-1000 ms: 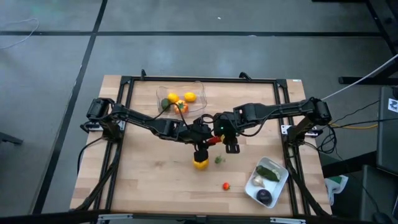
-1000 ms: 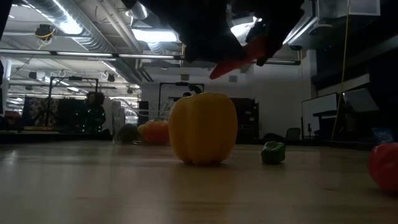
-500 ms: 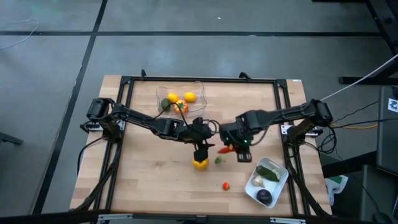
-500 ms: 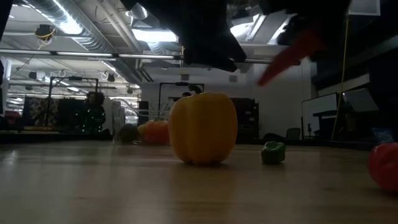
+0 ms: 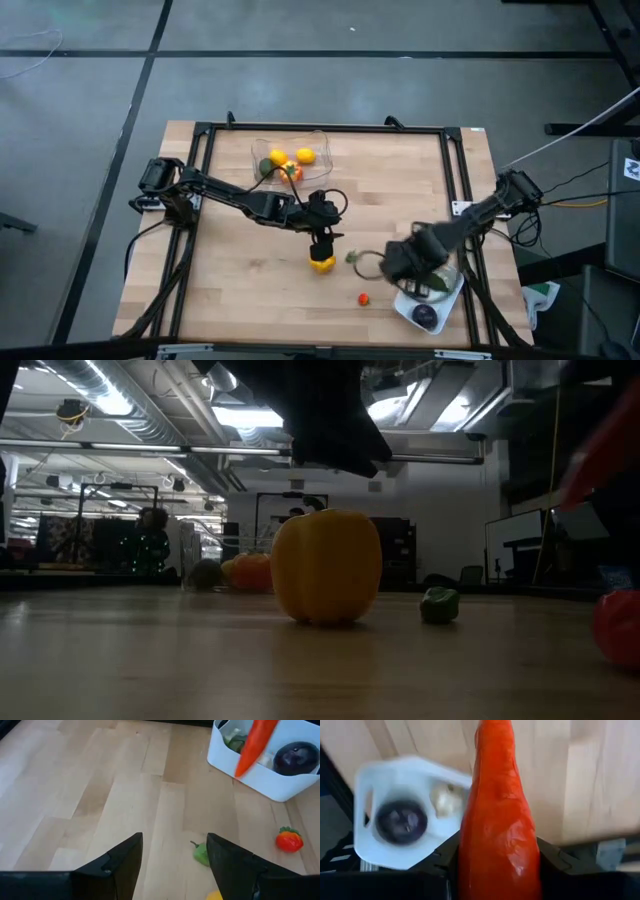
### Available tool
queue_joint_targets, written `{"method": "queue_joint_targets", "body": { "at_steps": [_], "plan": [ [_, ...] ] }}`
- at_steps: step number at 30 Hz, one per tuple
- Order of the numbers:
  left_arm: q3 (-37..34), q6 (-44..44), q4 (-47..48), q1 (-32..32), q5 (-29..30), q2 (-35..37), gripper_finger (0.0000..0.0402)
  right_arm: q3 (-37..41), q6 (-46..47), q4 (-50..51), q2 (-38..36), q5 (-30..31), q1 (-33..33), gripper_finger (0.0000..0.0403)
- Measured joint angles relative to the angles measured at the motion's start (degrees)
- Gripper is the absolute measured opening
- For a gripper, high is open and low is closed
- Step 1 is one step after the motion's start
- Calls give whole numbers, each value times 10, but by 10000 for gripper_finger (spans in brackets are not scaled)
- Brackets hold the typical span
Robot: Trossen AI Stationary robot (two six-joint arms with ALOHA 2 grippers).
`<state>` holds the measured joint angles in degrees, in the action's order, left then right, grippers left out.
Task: Sort produce into baskets
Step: Put the orange carrot into the white bin
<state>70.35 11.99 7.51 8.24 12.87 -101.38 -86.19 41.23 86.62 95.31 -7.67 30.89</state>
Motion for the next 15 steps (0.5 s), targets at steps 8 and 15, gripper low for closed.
{"method": "queue_joint_targets", "body": {
  "at_steps": [8, 15],
  "plan": [
    [0, 0, 0, 3, -2, 0, 217, 0, 157, 33, 0, 1, 116, 165],
    [0, 0, 0, 3, -2, 0, 217, 0, 290, 34, 3, 1, 186, 163]
  ]
}}
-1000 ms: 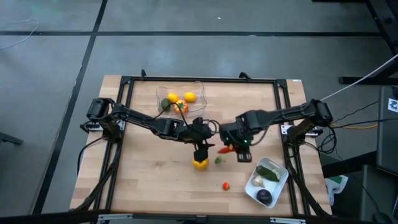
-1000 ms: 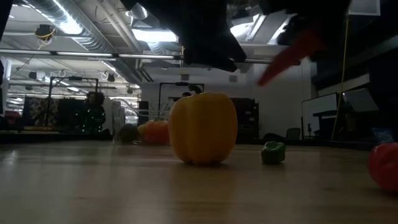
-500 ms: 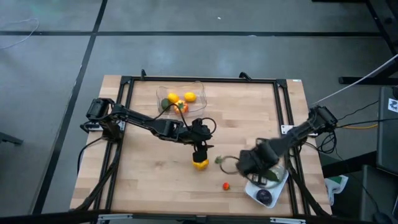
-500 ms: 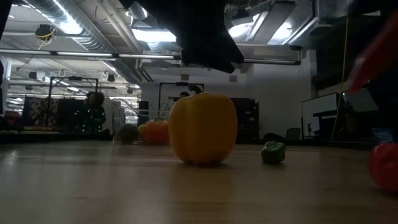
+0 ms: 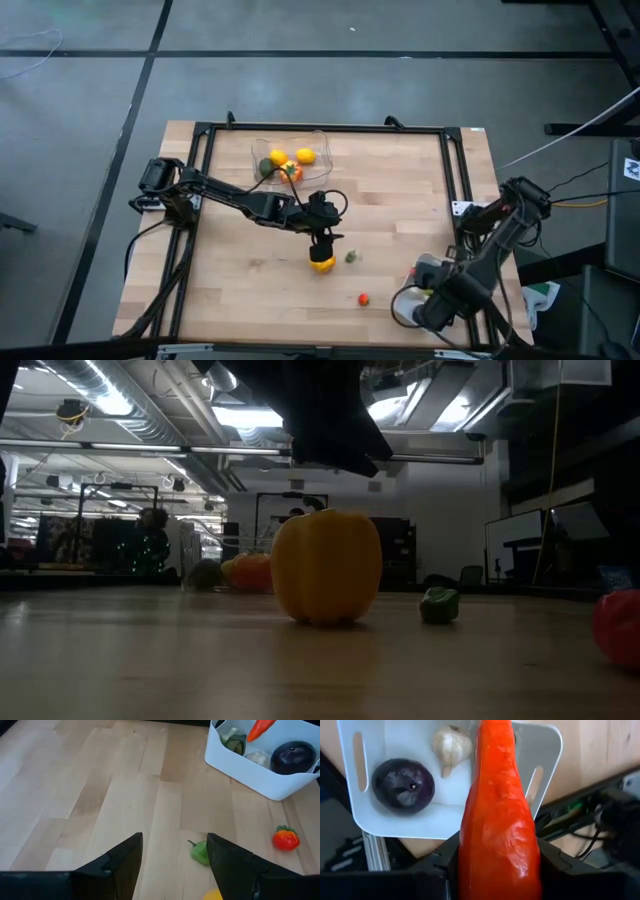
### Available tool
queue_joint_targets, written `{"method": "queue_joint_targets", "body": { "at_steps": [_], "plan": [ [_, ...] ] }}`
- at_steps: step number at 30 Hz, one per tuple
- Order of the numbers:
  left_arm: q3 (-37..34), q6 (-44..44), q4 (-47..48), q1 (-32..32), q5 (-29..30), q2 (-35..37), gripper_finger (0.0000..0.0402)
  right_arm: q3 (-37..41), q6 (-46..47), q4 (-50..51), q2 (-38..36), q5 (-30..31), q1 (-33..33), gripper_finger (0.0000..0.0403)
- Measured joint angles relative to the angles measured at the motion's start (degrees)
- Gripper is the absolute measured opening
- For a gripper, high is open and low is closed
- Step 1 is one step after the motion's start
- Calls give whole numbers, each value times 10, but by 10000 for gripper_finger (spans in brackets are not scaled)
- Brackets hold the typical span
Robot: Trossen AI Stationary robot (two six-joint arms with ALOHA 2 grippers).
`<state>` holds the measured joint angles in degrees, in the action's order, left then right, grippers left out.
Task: Sort produce into baskets
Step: Put the orange carrot into the white bin
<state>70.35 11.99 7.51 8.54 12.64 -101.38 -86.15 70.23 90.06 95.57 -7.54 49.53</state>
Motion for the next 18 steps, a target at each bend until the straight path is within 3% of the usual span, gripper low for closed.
{"method": "queue_joint_targets", "body": {
  "at_steps": [12, 18],
  "plan": [
    [0, 0, 0, 0, 0, 0, 217, 0, 241, 0, 0, 8, 83, 163],
    [0, 0, 0, 0, 0, 0, 217, 0, 284, 0, 12, 37, 102, 163]
  ]
}}
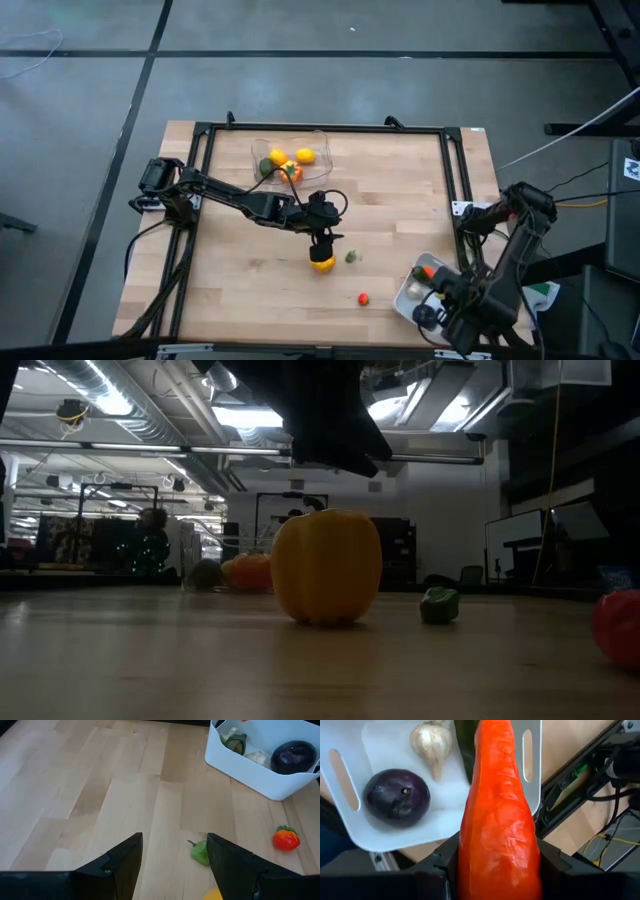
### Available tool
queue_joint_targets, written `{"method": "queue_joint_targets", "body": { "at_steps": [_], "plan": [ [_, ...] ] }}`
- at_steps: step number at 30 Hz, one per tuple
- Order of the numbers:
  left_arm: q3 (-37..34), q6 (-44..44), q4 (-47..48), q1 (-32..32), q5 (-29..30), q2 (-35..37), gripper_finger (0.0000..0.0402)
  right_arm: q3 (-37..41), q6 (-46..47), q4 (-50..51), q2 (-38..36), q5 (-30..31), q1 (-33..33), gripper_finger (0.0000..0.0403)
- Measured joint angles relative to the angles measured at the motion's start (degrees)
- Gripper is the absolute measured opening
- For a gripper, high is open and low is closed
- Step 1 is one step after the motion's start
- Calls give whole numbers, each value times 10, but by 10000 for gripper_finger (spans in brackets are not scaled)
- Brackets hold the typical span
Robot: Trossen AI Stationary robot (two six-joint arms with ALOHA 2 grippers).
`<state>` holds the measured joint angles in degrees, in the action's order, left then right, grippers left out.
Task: Sort produce into baskets
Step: Put the orange carrot into the white bin, then put the yellow bell pepper into the white bin
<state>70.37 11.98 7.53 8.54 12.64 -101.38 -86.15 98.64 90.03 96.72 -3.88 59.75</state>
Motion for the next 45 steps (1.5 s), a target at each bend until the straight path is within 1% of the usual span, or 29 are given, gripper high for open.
{"method": "queue_joint_targets", "body": {
  "at_steps": [2, 10, 22, 26, 36, 42, 43, 45],
  "plan": [
    [0, 0, 0, 0, 0, 0, 217, 0, 1, 0, 11, 9, 0, 163],
    [0, 0, 0, 1, 0, 0, 217, 0, 0, 0, 56, 8, -1, 163],
    [0, -4, 0, 1, 0, 0, 217, 0, -1, 0, 75, 13, -2, 164],
    [0, -4, 0, 1, 0, 0, 217, 0, -1, -1, 75, 13, -2, 180],
    [0, -6, 0, 9, 0, 0, 217, 0, -1, 0, 75, 13, -2, 246],
    [0, -48, 0, 11, 0, 0, 217, 0, -1, 0, 75, 13, -4, 259],
    [0, -55, 0, 11, 0, 0, 217, 0, -1, 0, 75, 10, -8, 259],
    [0, -65, 0, 11, 0, 0, 217, 0, -15, 0, 75, -16, -18, 258]
  ]
}}
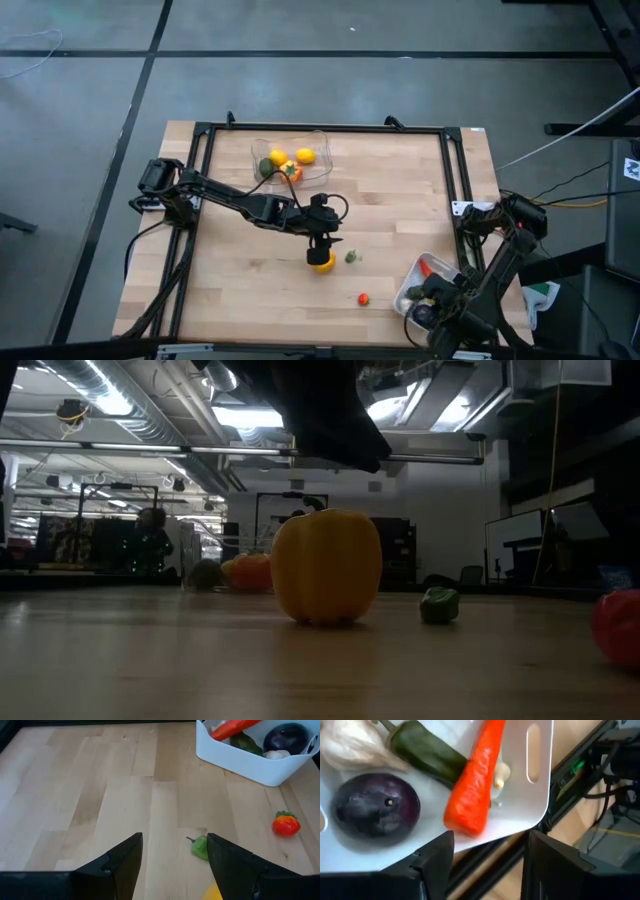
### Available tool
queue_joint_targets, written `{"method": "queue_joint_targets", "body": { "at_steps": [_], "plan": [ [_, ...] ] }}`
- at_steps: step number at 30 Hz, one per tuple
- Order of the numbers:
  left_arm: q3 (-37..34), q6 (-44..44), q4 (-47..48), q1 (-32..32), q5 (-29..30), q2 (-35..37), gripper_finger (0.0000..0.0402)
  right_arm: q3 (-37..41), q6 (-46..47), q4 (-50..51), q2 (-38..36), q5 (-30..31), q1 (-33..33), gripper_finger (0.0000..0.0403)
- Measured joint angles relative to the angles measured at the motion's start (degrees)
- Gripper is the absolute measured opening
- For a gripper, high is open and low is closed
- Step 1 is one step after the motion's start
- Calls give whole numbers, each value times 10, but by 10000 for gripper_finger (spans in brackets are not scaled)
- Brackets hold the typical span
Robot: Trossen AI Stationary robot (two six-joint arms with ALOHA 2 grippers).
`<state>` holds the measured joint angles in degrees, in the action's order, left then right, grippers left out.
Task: Sort produce into baskets
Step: Put the yellow bell pepper into the white bin
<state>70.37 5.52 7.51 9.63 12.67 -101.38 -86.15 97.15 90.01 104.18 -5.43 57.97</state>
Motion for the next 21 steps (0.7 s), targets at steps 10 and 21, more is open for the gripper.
{"method": "queue_joint_targets", "body": {
  "at_steps": [10, 21],
  "plan": [
    [0, -14, 4, 0, 0, 5, 217, 0, -197, 0, -1, -42, -86, 253],
    [1, -42, 118, 0, 0, 119, 217, 0, -409, -5, -1, -5, -196, 253]
  ]
}}
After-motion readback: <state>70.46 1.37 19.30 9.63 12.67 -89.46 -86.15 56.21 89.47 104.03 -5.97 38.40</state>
